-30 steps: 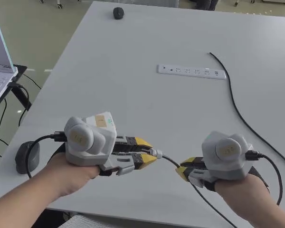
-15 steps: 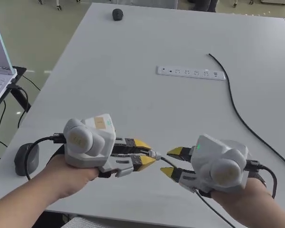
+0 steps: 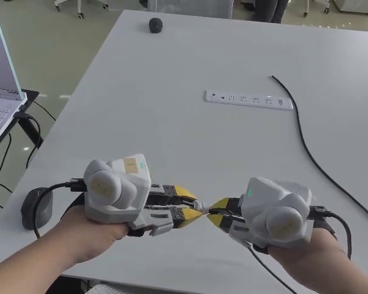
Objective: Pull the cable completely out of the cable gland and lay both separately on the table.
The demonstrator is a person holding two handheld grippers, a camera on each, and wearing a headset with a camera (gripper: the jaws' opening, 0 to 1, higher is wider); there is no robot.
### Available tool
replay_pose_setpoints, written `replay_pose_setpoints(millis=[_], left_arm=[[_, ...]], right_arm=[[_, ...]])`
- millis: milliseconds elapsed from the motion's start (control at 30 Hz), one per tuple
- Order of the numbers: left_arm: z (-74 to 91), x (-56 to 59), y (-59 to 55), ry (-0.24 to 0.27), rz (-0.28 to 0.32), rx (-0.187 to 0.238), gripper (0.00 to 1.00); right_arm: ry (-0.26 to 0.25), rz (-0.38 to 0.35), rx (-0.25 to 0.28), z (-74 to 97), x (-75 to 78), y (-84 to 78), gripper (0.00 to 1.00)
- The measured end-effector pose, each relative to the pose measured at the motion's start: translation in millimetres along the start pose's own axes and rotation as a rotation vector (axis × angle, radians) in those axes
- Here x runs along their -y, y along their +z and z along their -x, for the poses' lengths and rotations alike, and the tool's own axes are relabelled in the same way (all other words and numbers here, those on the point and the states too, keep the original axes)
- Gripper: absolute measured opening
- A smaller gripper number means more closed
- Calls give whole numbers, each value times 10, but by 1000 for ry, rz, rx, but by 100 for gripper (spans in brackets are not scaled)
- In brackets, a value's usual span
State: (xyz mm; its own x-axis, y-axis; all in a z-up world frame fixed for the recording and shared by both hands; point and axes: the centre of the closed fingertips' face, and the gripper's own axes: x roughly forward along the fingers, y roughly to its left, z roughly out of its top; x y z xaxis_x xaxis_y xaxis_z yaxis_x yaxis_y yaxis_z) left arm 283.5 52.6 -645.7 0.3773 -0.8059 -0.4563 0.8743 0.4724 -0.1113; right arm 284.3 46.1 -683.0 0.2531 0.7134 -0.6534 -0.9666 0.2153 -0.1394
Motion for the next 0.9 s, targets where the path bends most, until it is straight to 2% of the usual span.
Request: replay_pose_setpoints(millis=[67,200,333,467,667,900], left_arm=[[0,3,1,0,-1,0,15],[6,-2,14,4,-1,4,15],[25,-16,36,10,4,12,15],[44,-19,36,15,5,16,15],[66,-11,14,21,12,20,15],[51,39,14,11,14,22,15]], right_arm=[[1,2,-1,-2,-5,-4,0],[0,-39,5,3,5,1,0],[-11,-68,-9,-7,39,-72,0],[-19,-115,-22,-14,62,-182,0],[-24,-192,-59,8,44,-431,0],[-26,-266,-86,13,31,-576,0]])
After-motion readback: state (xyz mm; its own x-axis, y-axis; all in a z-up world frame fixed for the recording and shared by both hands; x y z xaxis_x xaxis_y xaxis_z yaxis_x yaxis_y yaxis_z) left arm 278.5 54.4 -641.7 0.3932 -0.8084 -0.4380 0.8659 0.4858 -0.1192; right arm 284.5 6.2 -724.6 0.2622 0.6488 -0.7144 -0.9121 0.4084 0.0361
